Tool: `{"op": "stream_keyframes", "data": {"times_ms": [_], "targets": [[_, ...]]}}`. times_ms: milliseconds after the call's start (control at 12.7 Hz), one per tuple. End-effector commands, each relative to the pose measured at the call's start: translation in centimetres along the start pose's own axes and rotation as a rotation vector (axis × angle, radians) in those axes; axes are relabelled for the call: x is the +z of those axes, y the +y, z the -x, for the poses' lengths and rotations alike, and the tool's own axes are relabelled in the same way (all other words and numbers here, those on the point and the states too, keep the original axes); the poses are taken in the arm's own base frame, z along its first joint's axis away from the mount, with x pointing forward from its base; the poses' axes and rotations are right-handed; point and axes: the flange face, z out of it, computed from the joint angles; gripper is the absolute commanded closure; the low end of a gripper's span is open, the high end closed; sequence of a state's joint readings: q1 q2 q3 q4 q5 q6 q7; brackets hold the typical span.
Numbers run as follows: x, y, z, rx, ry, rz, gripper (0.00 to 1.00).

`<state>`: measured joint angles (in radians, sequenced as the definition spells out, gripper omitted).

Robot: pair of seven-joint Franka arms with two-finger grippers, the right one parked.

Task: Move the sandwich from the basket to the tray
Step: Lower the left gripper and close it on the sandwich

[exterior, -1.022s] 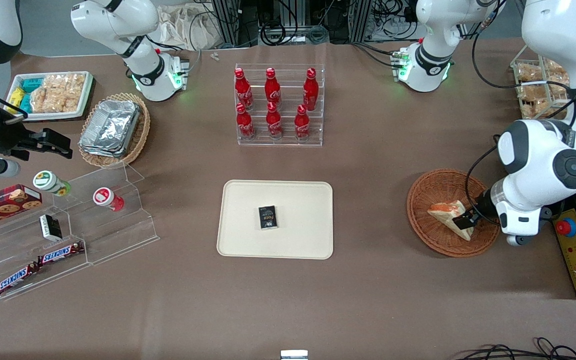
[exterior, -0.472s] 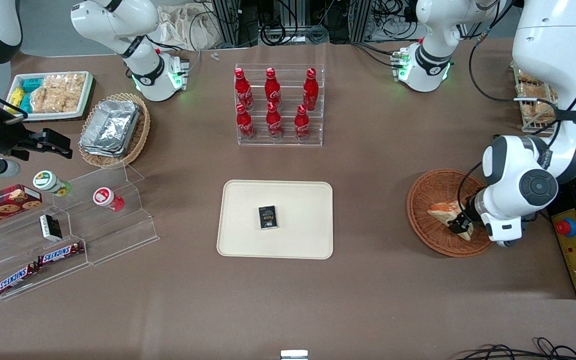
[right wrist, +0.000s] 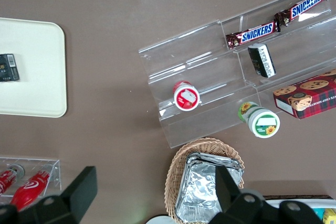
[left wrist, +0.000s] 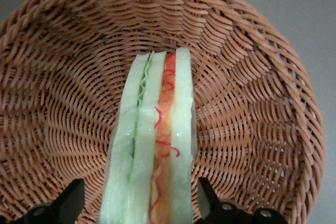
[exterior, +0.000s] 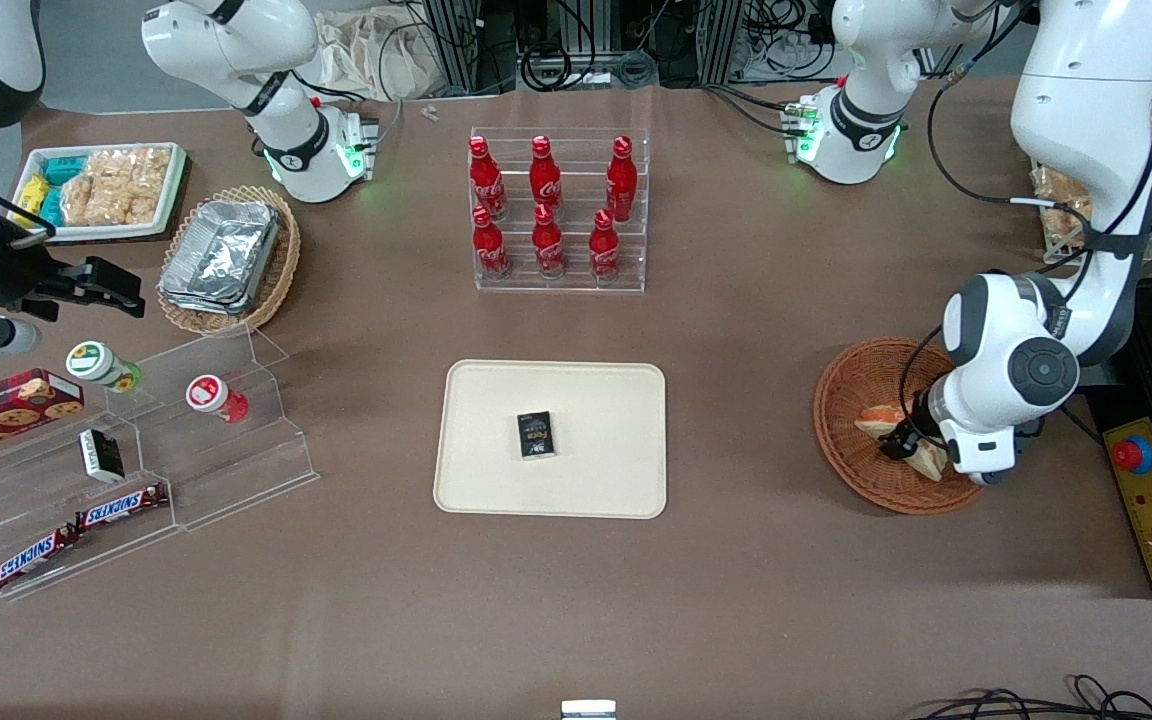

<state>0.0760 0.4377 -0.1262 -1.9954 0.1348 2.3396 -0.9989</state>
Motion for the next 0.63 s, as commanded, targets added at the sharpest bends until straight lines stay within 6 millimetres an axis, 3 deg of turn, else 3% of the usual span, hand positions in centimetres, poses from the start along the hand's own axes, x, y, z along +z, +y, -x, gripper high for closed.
{"op": "stream_keyframes", "data": {"times_ms": [0, 79, 315, 551], "targets": [[-0.9, 0.4, -0.3, -0.019, 0.029, 0.016, 0.78], [-1.1, 0.5, -0.4, -0.035, 0.029, 0.020, 0.97], [-2.5, 1.1, -1.0, -0.087, 0.042, 0.040, 1.00], [-6.5, 1.6, -1.8, -0.083, 0.046, 0.026, 1.00]]}}
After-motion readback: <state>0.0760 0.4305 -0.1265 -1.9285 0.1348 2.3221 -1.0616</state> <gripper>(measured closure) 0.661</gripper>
